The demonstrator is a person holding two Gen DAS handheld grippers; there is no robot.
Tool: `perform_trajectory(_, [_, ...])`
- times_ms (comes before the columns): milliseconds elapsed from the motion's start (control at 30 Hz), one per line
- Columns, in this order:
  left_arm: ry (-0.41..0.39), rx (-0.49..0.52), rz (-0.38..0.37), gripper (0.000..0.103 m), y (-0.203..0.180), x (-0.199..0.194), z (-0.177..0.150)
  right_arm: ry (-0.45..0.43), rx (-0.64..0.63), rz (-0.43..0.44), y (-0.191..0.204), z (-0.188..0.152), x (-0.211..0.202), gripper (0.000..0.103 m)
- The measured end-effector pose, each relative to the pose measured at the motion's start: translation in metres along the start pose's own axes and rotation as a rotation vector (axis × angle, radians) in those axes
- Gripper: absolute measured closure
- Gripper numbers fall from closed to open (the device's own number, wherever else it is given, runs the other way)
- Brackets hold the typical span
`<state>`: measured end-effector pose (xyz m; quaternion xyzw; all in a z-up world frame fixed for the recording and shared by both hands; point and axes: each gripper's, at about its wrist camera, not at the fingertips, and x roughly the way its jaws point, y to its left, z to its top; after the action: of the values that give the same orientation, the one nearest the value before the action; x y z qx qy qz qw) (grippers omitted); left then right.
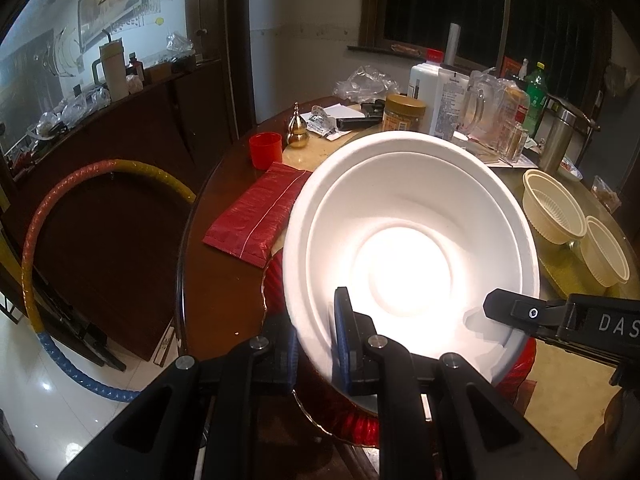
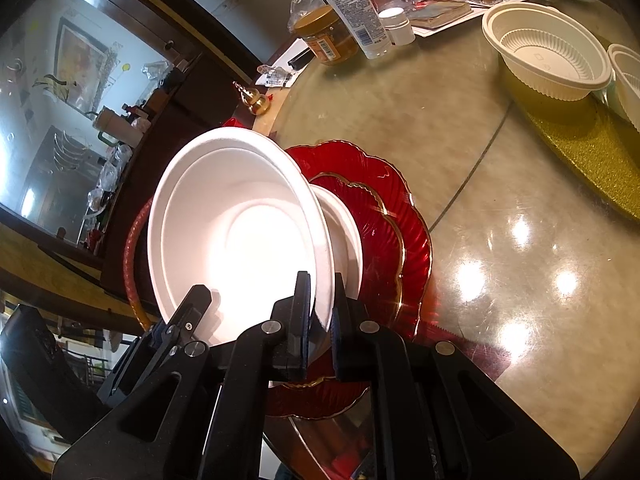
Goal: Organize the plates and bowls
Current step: 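Lower the white foam bowl into the bowl already on the plates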
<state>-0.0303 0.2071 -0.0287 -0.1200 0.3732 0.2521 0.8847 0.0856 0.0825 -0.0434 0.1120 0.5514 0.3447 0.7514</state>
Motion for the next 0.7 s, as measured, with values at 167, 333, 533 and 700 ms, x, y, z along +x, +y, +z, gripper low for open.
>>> perform_trajectory(167, [-0.01, 0.003, 0.007, 0.088, -0.0005, -0.0018, -0.0006, 0.0, -0.001, 0.0, 0.0002, 0.0, -0.0001, 0.095])
perform_trajectory(333, [-0.018, 0.006, 0.012, 0.088, -0.0002, -0.0032, -0.0006, 0.0, -0.003, -0.003, 0.0005, -0.0007, 0.001, 0.094])
perform_trajectory(533, [-0.026, 0.01, 0.018, 0.088, -0.0018, -0.0048, -0.0023, 0.0, -0.003, -0.005, 0.0009, -0.0008, 0.002, 0.094])
perform_trajectory(700, [-0.032, 0.01, 0.023, 0.088, -0.0024, -0.0062, -0.0024, 0.001, -0.003, -0.006, 0.0009, -0.0009, 0.0021, 0.094])
